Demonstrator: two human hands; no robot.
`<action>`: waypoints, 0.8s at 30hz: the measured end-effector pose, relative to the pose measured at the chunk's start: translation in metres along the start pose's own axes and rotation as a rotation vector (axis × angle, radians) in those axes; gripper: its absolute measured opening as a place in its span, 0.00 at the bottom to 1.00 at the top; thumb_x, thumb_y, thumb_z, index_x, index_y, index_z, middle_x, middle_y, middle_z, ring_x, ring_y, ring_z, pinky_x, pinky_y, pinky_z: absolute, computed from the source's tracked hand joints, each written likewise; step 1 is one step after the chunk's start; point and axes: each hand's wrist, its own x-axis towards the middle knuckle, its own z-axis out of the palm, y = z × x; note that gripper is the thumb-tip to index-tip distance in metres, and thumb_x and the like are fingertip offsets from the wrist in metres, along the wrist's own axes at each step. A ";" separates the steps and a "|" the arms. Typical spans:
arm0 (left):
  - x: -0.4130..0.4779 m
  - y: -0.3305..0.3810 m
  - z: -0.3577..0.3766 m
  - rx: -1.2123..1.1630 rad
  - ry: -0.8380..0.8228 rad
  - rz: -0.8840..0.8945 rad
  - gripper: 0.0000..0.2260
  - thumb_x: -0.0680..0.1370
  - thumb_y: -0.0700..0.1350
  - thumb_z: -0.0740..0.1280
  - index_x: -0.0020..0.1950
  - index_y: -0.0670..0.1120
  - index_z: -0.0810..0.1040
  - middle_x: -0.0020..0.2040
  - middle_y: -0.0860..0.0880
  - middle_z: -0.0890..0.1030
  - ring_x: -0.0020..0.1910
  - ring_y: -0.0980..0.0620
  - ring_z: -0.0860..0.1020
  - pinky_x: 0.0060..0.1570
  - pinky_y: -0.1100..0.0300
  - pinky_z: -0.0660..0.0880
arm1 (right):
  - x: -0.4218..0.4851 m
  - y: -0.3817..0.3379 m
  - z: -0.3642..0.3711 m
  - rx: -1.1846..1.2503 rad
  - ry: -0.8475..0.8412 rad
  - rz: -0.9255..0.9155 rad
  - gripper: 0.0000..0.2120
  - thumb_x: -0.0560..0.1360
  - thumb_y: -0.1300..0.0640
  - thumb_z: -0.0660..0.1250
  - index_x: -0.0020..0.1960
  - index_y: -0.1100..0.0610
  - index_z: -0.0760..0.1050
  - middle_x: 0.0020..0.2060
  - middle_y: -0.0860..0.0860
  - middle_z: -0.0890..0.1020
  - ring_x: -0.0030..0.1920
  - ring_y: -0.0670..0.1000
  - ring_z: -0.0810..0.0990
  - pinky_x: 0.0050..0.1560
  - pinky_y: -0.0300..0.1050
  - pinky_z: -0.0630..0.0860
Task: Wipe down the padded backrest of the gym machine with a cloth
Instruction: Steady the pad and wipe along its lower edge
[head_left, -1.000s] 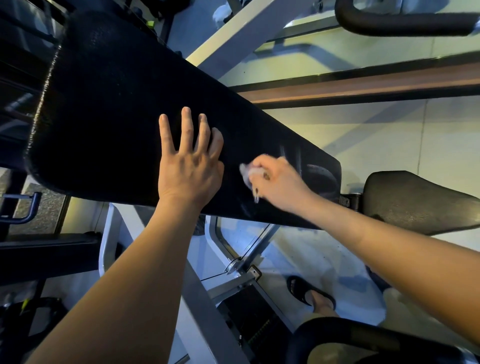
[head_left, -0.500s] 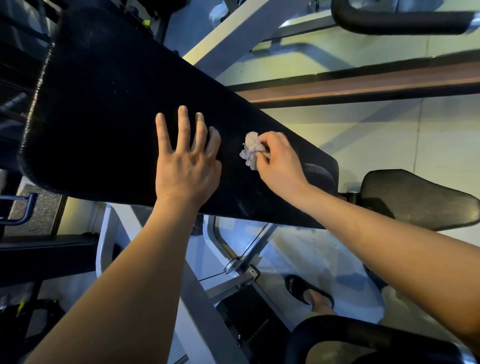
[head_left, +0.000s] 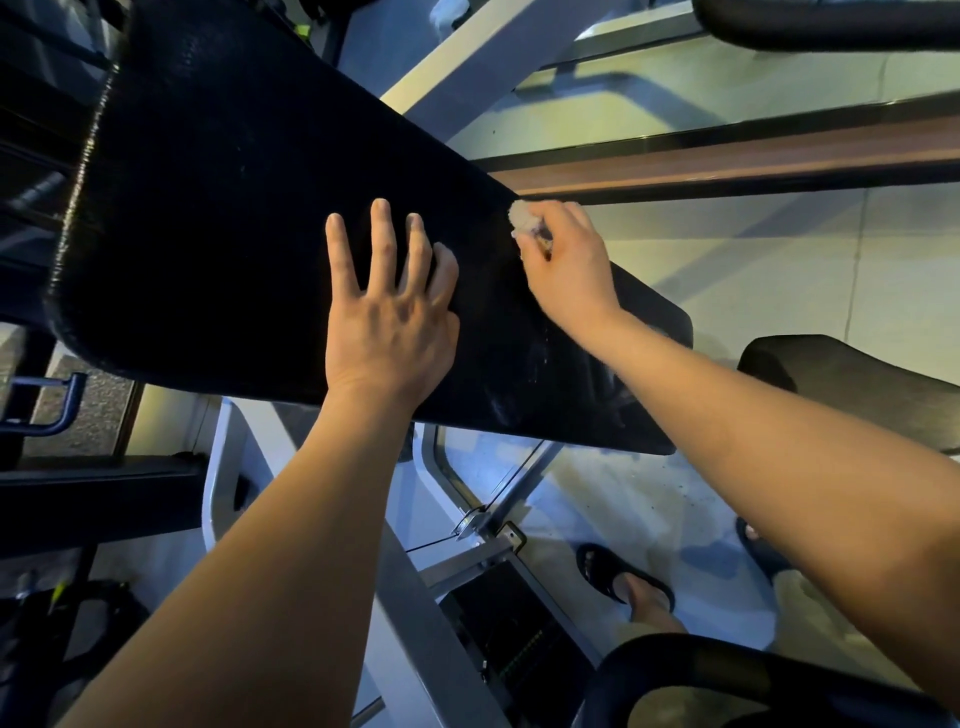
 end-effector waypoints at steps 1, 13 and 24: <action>0.001 0.000 0.000 0.000 -0.001 0.002 0.25 0.80 0.52 0.58 0.75 0.44 0.65 0.80 0.39 0.62 0.81 0.32 0.52 0.76 0.27 0.46 | -0.009 -0.004 0.004 -0.014 0.000 -0.038 0.11 0.80 0.58 0.65 0.61 0.56 0.78 0.54 0.53 0.78 0.52 0.51 0.76 0.56 0.48 0.75; 0.002 0.000 0.000 -0.012 -0.019 -0.003 0.25 0.80 0.52 0.59 0.76 0.44 0.65 0.81 0.39 0.61 0.81 0.32 0.51 0.76 0.27 0.44 | -0.050 0.022 -0.025 0.019 -0.079 -0.117 0.14 0.80 0.65 0.65 0.63 0.59 0.80 0.54 0.54 0.78 0.52 0.50 0.79 0.57 0.34 0.72; 0.002 0.001 0.001 -0.024 -0.004 -0.005 0.25 0.80 0.51 0.60 0.75 0.43 0.66 0.80 0.38 0.62 0.81 0.31 0.52 0.75 0.27 0.44 | -0.154 0.013 -0.029 0.021 -0.433 -0.274 0.05 0.74 0.70 0.62 0.45 0.62 0.73 0.45 0.55 0.74 0.45 0.52 0.72 0.47 0.44 0.73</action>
